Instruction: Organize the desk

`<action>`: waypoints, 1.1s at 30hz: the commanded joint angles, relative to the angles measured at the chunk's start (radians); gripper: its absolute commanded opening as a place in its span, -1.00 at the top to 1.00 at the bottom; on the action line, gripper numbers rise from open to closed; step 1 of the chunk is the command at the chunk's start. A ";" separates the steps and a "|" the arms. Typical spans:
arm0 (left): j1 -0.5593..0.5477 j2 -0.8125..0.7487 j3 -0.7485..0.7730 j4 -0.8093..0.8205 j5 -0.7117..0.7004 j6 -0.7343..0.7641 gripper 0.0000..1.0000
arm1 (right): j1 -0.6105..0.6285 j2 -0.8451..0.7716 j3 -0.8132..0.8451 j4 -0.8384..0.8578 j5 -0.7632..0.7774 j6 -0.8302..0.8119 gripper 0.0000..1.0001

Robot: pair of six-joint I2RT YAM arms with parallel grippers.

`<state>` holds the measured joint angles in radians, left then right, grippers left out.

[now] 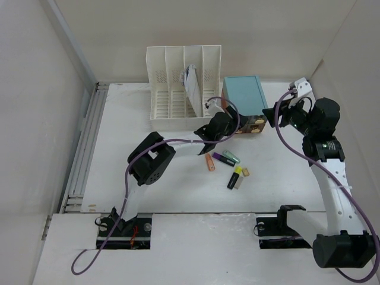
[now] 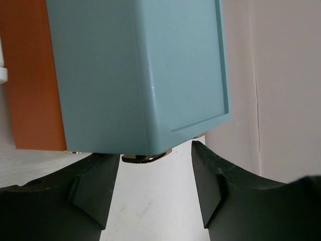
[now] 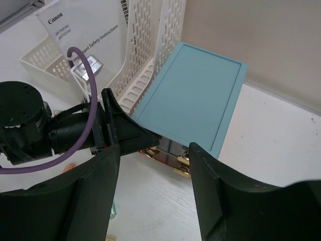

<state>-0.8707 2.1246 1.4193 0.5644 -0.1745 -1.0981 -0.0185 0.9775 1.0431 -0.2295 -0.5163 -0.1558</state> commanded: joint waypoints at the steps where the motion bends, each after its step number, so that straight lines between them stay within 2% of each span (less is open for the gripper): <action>1: -0.007 0.007 0.061 0.038 -0.052 -0.026 -0.10 | -0.001 -0.020 -0.002 0.048 -0.022 0.016 -0.24; 5: -0.016 0.017 0.072 0.038 -0.062 -0.040 0.02 | -0.001 -0.031 -0.002 0.048 -0.022 0.016 -0.24; 11: -0.016 0.006 0.063 0.019 -0.080 -0.051 0.38 | -0.001 -0.040 -0.011 0.048 -0.022 0.025 -0.24; 13: -0.016 -0.003 0.032 0.019 -0.080 -0.060 0.42 | -0.001 -0.040 -0.011 0.048 -0.022 0.025 -0.24; 26: -0.099 -0.152 -0.169 0.054 -0.068 -0.042 0.42 | -0.001 -0.040 -0.011 0.048 -0.022 0.025 -0.24; 31: -0.129 -0.152 -0.209 0.054 -0.030 -0.051 0.42 | -0.001 -0.040 -0.011 0.048 -0.022 0.025 -0.24; 33: -0.151 -0.152 -0.221 0.054 -0.029 -0.060 0.35 | -0.001 -0.040 -0.011 0.048 -0.022 0.025 -0.24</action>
<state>-0.9955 2.0205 1.2236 0.6216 -0.2317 -1.1683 -0.0185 0.9562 1.0309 -0.2249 -0.5240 -0.1459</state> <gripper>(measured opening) 0.355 0.622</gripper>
